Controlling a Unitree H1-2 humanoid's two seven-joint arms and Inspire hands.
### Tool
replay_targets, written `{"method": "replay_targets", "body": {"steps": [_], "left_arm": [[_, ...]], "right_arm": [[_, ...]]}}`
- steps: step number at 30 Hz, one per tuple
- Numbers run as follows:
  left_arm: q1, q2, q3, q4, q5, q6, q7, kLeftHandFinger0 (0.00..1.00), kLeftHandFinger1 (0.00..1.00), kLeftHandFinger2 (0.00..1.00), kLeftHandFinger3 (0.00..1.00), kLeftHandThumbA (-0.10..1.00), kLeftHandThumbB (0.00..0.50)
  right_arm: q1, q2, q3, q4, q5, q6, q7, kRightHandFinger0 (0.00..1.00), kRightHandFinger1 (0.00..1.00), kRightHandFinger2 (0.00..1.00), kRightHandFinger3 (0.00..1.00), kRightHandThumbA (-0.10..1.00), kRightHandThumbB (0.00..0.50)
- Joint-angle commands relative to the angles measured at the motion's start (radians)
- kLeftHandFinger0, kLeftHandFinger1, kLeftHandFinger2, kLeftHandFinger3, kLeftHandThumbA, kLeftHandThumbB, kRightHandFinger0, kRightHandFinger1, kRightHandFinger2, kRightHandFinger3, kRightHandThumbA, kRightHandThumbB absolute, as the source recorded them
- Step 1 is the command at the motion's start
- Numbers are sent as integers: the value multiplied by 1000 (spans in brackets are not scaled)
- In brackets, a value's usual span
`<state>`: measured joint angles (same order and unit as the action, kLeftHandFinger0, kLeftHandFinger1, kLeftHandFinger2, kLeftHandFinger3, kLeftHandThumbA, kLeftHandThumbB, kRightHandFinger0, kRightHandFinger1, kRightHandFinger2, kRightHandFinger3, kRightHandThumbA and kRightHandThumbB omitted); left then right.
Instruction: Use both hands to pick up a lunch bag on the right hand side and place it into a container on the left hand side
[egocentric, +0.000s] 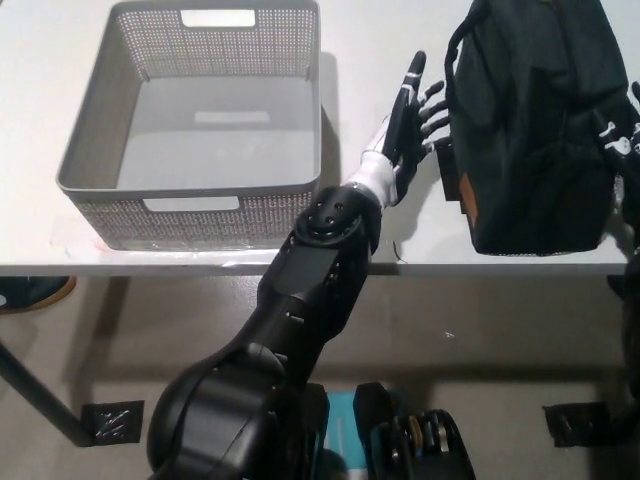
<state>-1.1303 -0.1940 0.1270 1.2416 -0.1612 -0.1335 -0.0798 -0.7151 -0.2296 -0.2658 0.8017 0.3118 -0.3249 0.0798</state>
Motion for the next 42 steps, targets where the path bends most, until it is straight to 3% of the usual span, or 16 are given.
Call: {"method": "replay_targets", "body": {"steps": [1, 4, 9, 11, 12, 19, 22, 26, 32, 38, 40, 42], "left_arm": [[-70, 8, -25, 24, 25, -51, 0, 1000, 1000, 1000, 1000, 1000, 408], [-79, 13, -64, 48, 61, -29, 12, 1000, 1000, 1000, 1000, 1000, 457], [-83, 13, -171, 90, 148, -20, 32, 1000, 1000, 1000, 1000, 1000, 394], [-86, 12, -190, 101, 153, -27, 26, 1000, 1000, 1000, 1000, 1000, 392], [-92, 8, -218, 110, 178, -24, 39, 1000, 1000, 1000, 1000, 1000, 401], [-121, 2, -299, 142, 226, -35, 84, 1000, 1000, 1000, 1000, 1000, 393], [-132, 11, -307, 149, 226, -43, 93, 1000, 1000, 1000, 1000, 1000, 360], [-141, 15, -300, 152, 220, -28, 95, 1000, 1000, 1000, 1000, 1000, 358], [-156, 18, -307, 151, 235, -46, 125, 1000, 1000, 1000, 1000, 1000, 329], [-198, 19, -281, 152, 213, -15, 134, 1000, 1000, 1000, 1000, 1000, 364], [-204, 19, -272, 150, 206, -10, 128, 1000, 1000, 1000, 1000, 1000, 375], [-214, 11, -272, 150, 208, 1, 115, 1000, 1000, 1000, 1000, 1000, 379]], "right_arm": [[-90, 27, -23, 107, 65, -54, 76, 1000, 1000, 1000, 1000, 1000, 218], [-111, 41, -38, 151, 88, -59, 99, 1000, 1000, 1000, 1000, 1000, 226], [-157, 94, -67, 231, 136, -35, 142, 1000, 1000, 1000, 1000, 1000, 197], [-171, 116, -74, 246, 148, -19, 149, 1000, 1000, 1000, 1000, 1000, 202], [-177, 135, -75, 244, 153, 3, 145, 1000, 1000, 1000, 1000, 1000, 232], [-198, 238, -74, 205, 180, 49, 131, 1000, 1000, 1000, 1000, 1000, 219], [-223, 266, -88, 203, 204, 42, 120, 1000, 1000, 1000, 1000, 1000, 179], [-241, 278, -95, 206, 221, 44, 116, 1000, 1000, 1000, 1000, 1000, 169], [-269, 265, -14, 215, 118, 25, 50, 1000, 1000, 1000, 1000, 1000, 156], [-313, 236, -19, 214, 167, 83, 68, 1000, 1000, 1000, 1000, 1000, 162], [-339, 204, -7, 285, 147, 60, 103, 1000, 1000, 1000, 1000, 1000, 120], [-371, 173, -3, 379, 132, 65, 105, 1000, 1000, 1000, 1000, 1000, 109]]}}
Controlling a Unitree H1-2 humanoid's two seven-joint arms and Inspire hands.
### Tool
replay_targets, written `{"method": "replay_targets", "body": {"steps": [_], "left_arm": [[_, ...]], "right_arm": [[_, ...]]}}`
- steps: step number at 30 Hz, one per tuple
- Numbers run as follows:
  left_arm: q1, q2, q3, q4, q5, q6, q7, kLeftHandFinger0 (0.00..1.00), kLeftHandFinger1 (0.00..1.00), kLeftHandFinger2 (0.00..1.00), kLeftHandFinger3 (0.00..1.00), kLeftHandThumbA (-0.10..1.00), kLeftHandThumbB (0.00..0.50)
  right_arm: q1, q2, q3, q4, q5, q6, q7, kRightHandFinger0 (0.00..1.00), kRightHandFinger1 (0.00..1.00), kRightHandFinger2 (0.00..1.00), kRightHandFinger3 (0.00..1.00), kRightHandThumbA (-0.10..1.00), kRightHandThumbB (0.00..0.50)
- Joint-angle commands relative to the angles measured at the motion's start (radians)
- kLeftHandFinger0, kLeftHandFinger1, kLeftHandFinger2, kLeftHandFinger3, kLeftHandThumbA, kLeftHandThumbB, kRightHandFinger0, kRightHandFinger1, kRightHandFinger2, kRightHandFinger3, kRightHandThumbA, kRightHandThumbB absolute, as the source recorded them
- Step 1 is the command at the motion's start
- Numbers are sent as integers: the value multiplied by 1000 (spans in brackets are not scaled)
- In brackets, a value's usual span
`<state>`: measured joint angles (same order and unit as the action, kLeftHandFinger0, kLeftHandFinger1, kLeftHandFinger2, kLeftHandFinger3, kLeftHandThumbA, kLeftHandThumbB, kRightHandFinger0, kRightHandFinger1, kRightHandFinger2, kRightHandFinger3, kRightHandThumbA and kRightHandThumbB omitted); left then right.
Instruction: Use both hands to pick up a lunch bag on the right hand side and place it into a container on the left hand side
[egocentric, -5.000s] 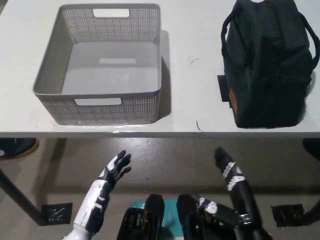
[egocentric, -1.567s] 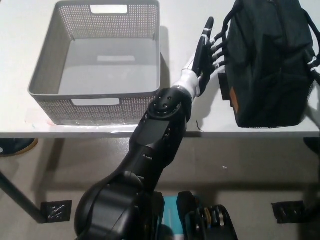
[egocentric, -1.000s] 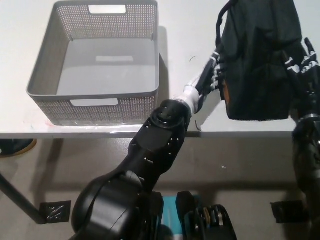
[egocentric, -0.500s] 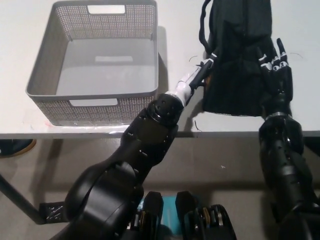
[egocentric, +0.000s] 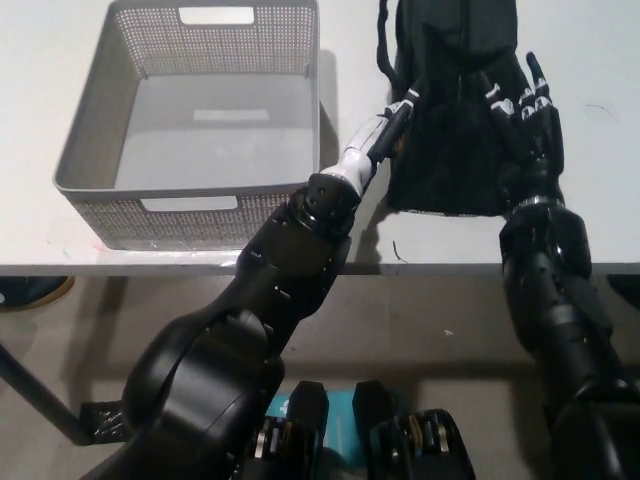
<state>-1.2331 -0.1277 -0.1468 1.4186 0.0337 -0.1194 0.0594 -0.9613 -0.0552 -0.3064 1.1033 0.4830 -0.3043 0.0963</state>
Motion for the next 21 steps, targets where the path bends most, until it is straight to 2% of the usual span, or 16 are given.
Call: {"method": "replay_targets", "body": {"steps": [1, 2, 4, 5, 7, 8, 14, 16, 18, 19, 21], "left_arm": [[-108, -63, -1, -28, 16, -4, -21, 1000, 1000, 1000, 1000, 1000, 343], [-106, -68, 3, -29, 12, 1, -23, 1000, 1000, 1000, 1000, 1000, 305], [-110, -73, 11, -28, 3, 9, -35, 1000, 1000, 1000, 1000, 1000, 285], [-112, -73, 13, -31, -1, 11, -49, 1000, 1000, 1000, 1000, 1000, 306], [-118, -70, 24, -37, -13, 0, -81, 1000, 1000, 1000, 1000, 1000, 311], [-121, -71, 25, -38, -14, -4, -95, 1000, 1000, 1000, 1000, 1000, 289], [-133, -82, 38, -37, -21, -20, -135, 1000, 1000, 1000, 1000, 1000, 282], [-143, -94, 50, -40, -29, -13, -152, 1000, 1000, 1000, 1000, 1000, 297], [-151, -99, 53, -43, -28, -10, -160, 1000, 1000, 1000, 1000, 1000, 304], [-156, -103, 53, -46, -28, -16, -173, 1000, 1000, 1000, 1000, 1000, 280], [-166, -111, 53, -51, -27, -21, -184, 1000, 1000, 1000, 1000, 1000, 295]], "right_arm": [[-122, 5, 36, 83, -35, 48, 79, 1000, 1000, 1000, 1000, 1000, 109], [-119, 10, 37, 82, -35, 46, 72, 1000, 1000, 1000, 1000, 1000, 110], [-117, 13, 44, 68, -42, 50, 53, 1000, 1000, 1000, 1000, 1000, 120], [-118, 10, 49, 56, -47, 56, 43, 1000, 1000, 1000, 1000, 1000, 128], [-119, 7, 58, 27, -59, 74, 16, 1000, 1000, 1000, 1000, 1000, 136], [-111, 5, 60, 4, -61, 76, 10, 1000, 1000, 1000, 1000, 1000, 97], [-72, 19, 48, -120, -52, 105, -51, 1000, 1000, 1000, 1000, 1000, 63], [-42, 17, 52, -190, -59, 107, -58, 1000, 1000, 1000, 1000, 1000, 76], [-25, 18, 53, -241, -64, 129, -82, 1000, 1000, 1000, 1000, 1000, 112], [-16, 18, 49, -270, -62, 141, -93, 1000, 1000, 1000, 1000, 1000, 98], [1, 17, 44, -330, -67, 149, -121, 1000, 1000, 1000, 1000, 1000, 63]]}}
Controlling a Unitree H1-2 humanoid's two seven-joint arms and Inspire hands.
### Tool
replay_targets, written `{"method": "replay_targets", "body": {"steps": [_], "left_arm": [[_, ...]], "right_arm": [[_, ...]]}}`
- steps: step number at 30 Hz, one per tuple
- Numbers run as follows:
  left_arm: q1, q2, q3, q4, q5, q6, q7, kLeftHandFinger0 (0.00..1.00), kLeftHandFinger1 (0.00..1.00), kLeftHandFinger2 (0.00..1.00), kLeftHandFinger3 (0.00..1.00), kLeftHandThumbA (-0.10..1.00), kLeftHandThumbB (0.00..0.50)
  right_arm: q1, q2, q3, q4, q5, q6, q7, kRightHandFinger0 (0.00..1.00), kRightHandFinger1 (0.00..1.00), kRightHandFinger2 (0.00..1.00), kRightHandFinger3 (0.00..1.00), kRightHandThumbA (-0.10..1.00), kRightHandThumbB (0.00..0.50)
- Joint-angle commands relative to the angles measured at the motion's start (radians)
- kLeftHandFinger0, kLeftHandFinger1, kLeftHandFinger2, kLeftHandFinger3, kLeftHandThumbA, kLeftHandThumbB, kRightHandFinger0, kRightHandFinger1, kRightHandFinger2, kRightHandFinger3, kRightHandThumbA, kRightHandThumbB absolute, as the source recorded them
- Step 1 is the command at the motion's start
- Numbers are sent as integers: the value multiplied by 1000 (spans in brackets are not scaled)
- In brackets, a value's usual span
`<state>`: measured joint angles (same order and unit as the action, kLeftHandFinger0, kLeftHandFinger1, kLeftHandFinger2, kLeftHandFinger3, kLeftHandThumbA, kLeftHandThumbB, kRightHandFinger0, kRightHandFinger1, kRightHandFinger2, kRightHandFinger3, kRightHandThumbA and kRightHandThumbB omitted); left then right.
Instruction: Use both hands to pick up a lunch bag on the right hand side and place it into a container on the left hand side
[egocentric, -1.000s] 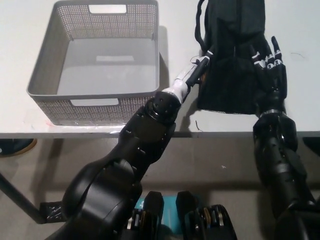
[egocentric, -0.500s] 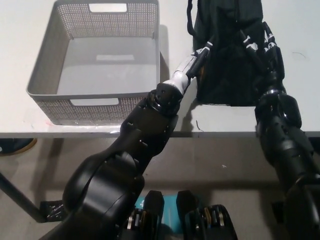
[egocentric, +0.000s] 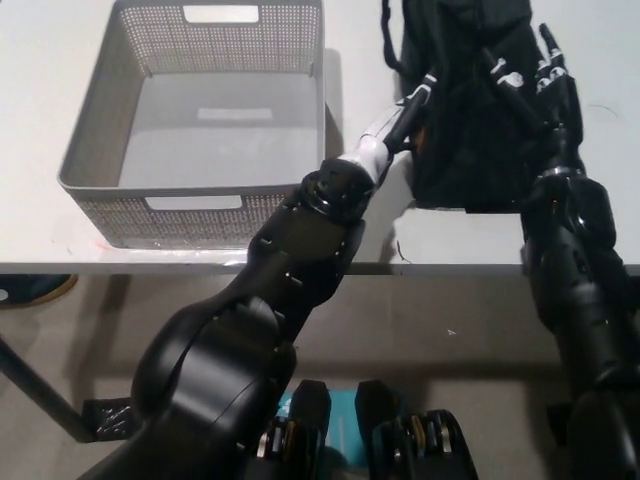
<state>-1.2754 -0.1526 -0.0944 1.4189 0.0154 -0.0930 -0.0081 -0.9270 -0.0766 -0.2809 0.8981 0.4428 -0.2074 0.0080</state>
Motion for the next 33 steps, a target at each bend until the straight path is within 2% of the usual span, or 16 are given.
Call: {"method": "replay_targets", "body": {"steps": [1, 7, 9, 10, 11, 14, 15, 18, 21, 23, 25, 27, 28, 30, 31, 33], "left_arm": [[-127, -88, 1, -53, -10, -43, -117, 1000, 1000, 1000, 1000, 1000, 298], [-167, -93, 19, -66, -26, -30, -131, 1000, 1000, 1000, 1000, 1000, 344], [-176, -91, 22, -71, -26, -25, -129, 1000, 1000, 1000, 1000, 1000, 340], [-181, -88, 20, -74, -23, -26, -129, 1000, 1000, 1000, 1000, 1000, 340], [-184, -86, 18, -76, -20, -28, -130, 1000, 1000, 1000, 1000, 1000, 340], [-204, -76, 26, -86, -23, -39, -124, 1000, 1000, 1000, 1000, 1000, 322], [-213, -72, 29, -87, -23, -42, -113, 1000, 1000, 1000, 1000, 1000, 317], [-242, -50, 33, -92, -17, -52, -90, 1000, 1000, 1000, 1000, 1000, 301], [-256, -32, 60, -100, -40, -44, -106, 1000, 1000, 1000, 1000, 1000, 324], [-272, -11, 74, -103, -44, -59, -107, 1000, 1000, 1000, 1000, 1000, 313], [-284, 4, 81, -112, -47, -58, -110, 1000, 1000, 1000, 1000, 1000, 307], [-294, 11, 88, -116, -54, -54, -116, 1000, 1000, 1000, 1000, 1000, 320], [-302, 23, 80, -121, -41, -59, -99, 1000, 1000, 1000, 1000, 1000, 299], [-310, 33, 76, -132, -33, -66, -78, 1000, 1000, 1000, 1000, 1000, 282], [-310, 42, 78, -148, -33, -53, -67, 1000, 1000, 1000, 1000, 1000, 283], [-309, 56, 89, -164, -50, -45, -95, 1000, 1000, 1000, 1000, 1000, 305]], "right_arm": [[-29, 36, 21, -141, -32, 55, -39, 1000, 1000, 1000, 1000, 1000, 60], [-40, 25, 19, -222, -32, 91, -78, 1000, 1000, 1000, 1000, 1000, 79], [-42, 23, 22, -241, -31, 104, -84, 1000, 1000, 1000, 1000, 1000, 89], [-45, 22, 24, -249, -30, 106, -81, 1000, 1000, 1000, 1000, 1000, 63], [-49, 22, 25, -253, -29, 106, -79, 1000, 1000, 1000, 1000, 1000, 60], [-75, 11, 38, -271, -39, 140, -77, 1000, 1000, 1000, 1000, 1000, 88], [-88, 8, 41, -267, -43, 142, -76, 1000, 1000, 1000, 1000, 1000, 116], [-149, 6, 43, -238, -53, 147, -86, 1000, 1000, 1000, 1000, 1000, 110], [-185, 0, 57, -220, -65, 162, -72, 1000, 1000, 1000, 1000, 1000, 93], [-229, 0, 65, -198, -77, 180, -81, 1000, 1000, 1000, 1000, 1000, 81], [-261, 1, 72, -181, -89, 181, -90, 1000, 1000, 1000, 1000, 1000, 46], [-285, 1, 69, -160, -91, 171, -94, 1000, 1000, 1000, 1000, 1000, 37], [-309, 1, 79, -141, -113, 163, -106, 1000, 1000, 1000, 1000, 1000, 33], [-337, 3, 83, -117, -121, 156, -109, 1000, 1000, 1000, 1000, 1000, 44], [-352, 10, 83, -117, -115, 169, -111, 1000, 1000, 1000, 1000, 1000, 69], [-362, 21, 88, -133, -127, 189, -133, 1000, 1000, 1000, 1000, 1000, 71]]}}
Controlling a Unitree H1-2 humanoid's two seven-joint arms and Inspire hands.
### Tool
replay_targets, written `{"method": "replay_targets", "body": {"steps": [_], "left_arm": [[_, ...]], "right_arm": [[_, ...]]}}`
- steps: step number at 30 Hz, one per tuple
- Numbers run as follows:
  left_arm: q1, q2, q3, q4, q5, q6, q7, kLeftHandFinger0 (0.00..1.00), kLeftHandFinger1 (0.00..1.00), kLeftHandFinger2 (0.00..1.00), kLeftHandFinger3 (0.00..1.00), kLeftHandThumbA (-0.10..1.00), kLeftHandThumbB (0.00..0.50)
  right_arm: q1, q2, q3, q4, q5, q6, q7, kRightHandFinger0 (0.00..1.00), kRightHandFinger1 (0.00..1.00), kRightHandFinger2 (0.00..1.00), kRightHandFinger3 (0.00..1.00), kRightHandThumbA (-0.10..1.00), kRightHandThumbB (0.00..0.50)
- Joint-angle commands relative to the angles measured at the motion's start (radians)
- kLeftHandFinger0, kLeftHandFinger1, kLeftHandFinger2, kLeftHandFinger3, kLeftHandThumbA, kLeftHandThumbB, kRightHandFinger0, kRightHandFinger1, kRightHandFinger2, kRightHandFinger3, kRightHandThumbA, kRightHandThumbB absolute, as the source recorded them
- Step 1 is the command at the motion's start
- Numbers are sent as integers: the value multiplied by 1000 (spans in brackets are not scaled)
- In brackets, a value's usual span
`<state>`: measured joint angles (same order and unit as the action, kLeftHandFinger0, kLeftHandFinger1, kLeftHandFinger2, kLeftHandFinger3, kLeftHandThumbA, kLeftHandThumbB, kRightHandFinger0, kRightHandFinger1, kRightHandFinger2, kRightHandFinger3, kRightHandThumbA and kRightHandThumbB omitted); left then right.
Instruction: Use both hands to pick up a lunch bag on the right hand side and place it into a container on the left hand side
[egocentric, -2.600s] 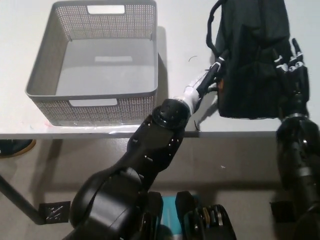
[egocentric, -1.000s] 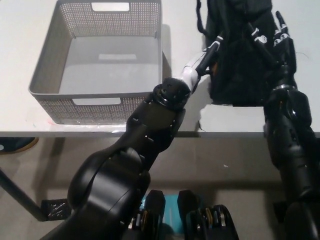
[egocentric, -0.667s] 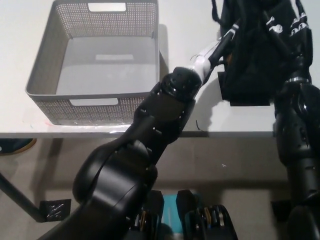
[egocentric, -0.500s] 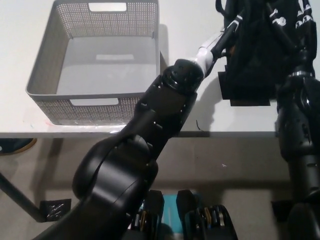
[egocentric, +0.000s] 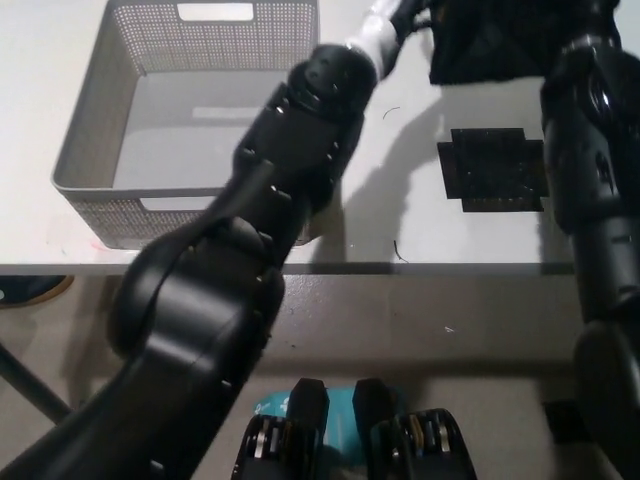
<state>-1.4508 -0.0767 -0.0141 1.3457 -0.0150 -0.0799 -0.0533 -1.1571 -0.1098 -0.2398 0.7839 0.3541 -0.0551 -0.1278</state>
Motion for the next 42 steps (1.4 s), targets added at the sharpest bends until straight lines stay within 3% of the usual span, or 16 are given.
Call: {"method": "replay_targets", "body": {"steps": [1, 2, 8, 11, 13, 19, 22, 25, 27, 30, 34, 37, 42], "left_arm": [[-134, -10, 16, -103, -30, -46, -67, 1000, 1000, 1000, 1000, 1000, 322], [-135, 0, 20, -119, -36, -26, -78, 1000, 1000, 1000, 1000, 1000, 333], [-115, 39, 9, -228, -14, -49, -55, 1000, 1000, 1000, 1000, 1000, 269], [-88, 59, 0, -307, -5, -38, -56, 1000, 1000, 1000, 1000, 1000, 275], [-45, 80, 3, -426, -10, 49, -52, 1000, 1000, 1000, 1000, 1000, 294], [32, 146, 21, -646, -20, 153, -50, 1000, 1000, 1000, 1000, 1000, 279], [88, 195, 38, -792, -17, 194, -38, 1000, 1000, 1000, 1000, 1000, 219], [167, 237, 78, -969, -49, 330, -33, 1000, 1000, 1000, 1000, 1000, 285], [196, 256, 91, -1018, -49, 362, -24, 1000, 1000, 1000, 1000, 1000, 294], [255, 301, 135, -1060, -63, 304, -14, 1000, 1000, 1000, 1000, 1000, 261], [326, 348, 183, -1134, -77, 368, -14, 1000, 1000, 1000, 1000, 1000, 309], [360, 353, 211, -1168, -87, 349, -7, 1000, 1000, 1000, 1000, 1000, 276], [405, 352, 264, -1228, -118, 359, 1, 1000, 1000, 1000, 1000, 1000, 269]], "right_arm": [[-139, 65, 46, -28, -38, 41, -10, 1000, 1000, 1000, 1000, 1000, 72], [-149, 71, 49, -30, -42, 43, -9, 1000, 1000, 1000, 1000, 1000, 70], [-199, 87, 72, -30, -55, 38, 23, 1000, 1000, 1000, 1000, 1000, 70], [-212, 98, 87, -31, -64, 31, 29, 1000, 1000, 1000, 1000, 1000, 78], [-222, 113, 105, -31, -69, 30, 45, 1000, 1000, 1000, 1000, 1000, 67], [-290, 169, 131, 33, -80, -4, 62, 1000, 1000, 1000, 1000, 1000, 84], [-335, 212, 147, 82, -96, -29, 62, 1000, 1000, 1000, 1000, 1000, 82], [-373, 263, 173, 133, -121, -44, 56, 1000, 1000, 1000, 1000, 1000, 90], [-386, 281, 185, 154, -128, -47, 66, 1000, 1000, 1000, 1000, 1000, 106], [-432, 328, 211, 246, -143, -56, 93, 1000, 1000, 1000, 1000, 1000, 130], [-482, 376, 214, 364, -139, -85, 131, 1000, 1000, 1000, 1000, 1000, 119], [-499, 394, 227, 405, -152, -109, 129, 1000, 1000, 1000, 1000, 1000, 145], [-522, 425, 242, 444, -161, -121, 133, 1000, 1000, 1000, 1000, 1000, 157]]}}
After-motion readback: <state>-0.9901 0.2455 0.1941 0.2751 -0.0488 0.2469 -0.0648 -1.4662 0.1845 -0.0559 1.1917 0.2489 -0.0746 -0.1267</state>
